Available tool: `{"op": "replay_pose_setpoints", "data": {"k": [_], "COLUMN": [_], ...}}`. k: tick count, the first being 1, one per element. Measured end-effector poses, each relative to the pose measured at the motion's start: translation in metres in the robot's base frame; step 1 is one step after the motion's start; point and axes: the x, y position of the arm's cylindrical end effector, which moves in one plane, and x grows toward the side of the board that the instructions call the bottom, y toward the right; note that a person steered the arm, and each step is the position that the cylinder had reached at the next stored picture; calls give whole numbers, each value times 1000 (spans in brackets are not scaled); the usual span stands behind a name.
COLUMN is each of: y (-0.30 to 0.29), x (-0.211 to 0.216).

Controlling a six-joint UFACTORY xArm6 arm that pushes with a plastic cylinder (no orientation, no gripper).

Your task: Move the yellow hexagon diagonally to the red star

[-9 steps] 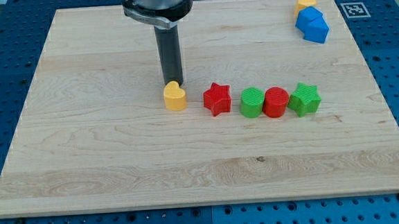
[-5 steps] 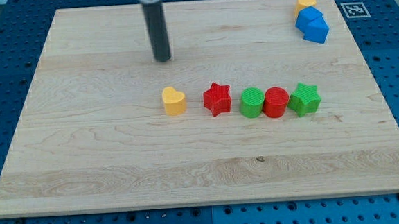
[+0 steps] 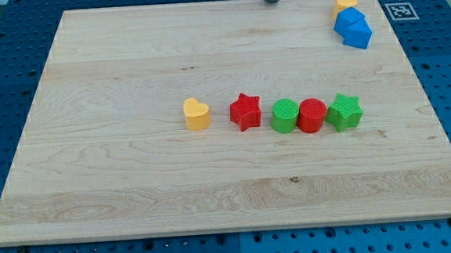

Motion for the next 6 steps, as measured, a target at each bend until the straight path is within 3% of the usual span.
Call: {"op": "replay_pose_setpoints", "data": {"k": [2,4,6], "y": [96,101,179], "x": [12,48,45]}}
